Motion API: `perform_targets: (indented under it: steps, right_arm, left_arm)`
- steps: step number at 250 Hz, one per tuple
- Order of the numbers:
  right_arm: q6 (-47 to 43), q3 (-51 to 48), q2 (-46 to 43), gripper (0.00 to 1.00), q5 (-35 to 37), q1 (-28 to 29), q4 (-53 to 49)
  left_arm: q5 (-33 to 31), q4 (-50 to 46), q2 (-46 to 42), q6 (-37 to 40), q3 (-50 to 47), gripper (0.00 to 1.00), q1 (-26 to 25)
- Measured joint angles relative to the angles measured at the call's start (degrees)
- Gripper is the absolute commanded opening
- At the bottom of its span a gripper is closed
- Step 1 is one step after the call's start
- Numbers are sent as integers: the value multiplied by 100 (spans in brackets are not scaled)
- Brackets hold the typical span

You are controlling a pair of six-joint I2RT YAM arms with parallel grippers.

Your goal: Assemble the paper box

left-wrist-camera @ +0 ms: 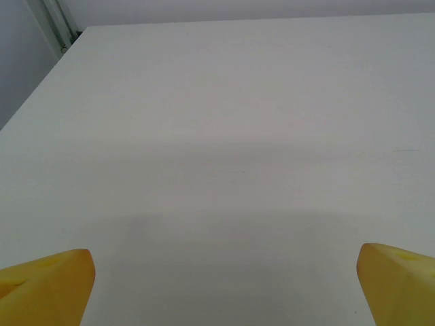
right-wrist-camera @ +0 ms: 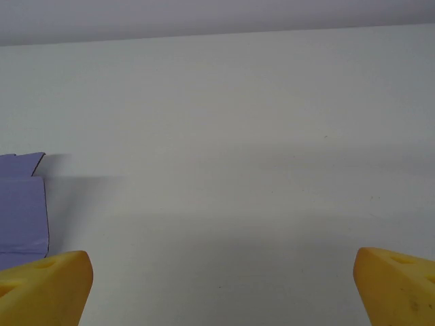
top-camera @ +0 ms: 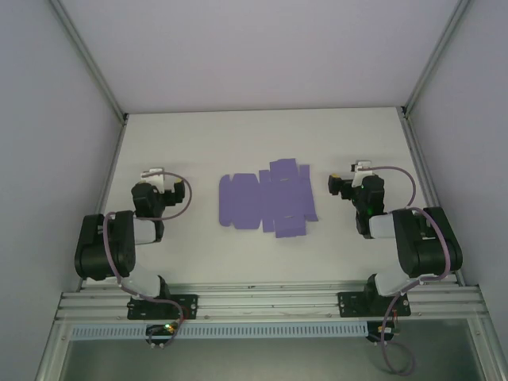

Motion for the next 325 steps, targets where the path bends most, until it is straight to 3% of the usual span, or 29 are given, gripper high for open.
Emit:
perform_targets:
  steps: [165, 203, 237, 270, 303, 325]
  right_arm:
    - [-2, 0, -11, 100, 0, 0, -55]
    - [-9, 2, -468, 100, 0, 0, -417]
    - [4, 260, -1419, 100, 131, 114, -1375]
    - [352, 1353, -2081, 99, 214, 354, -3027]
    - [903, 2553, -1969, 92, -2, 684, -4594]
    - [1185, 3112, -1495, 84, -236, 1209, -5466]
  left_arm:
    - [-157, -120, -20, -2, 61, 100, -7]
    - [-212, -737, -610, -4, 136, 100, 0]
    - [-280, -1788, -1515, -192, 546, 100, -7]
    - [-308, -3091, -2208, -704, 1244, 100, -221]
    - [-192, -4188, -2483, -1427, 1641, 100, -691]
    - [-79, -4734, -2433, -1812, 1663, 100, -1099]
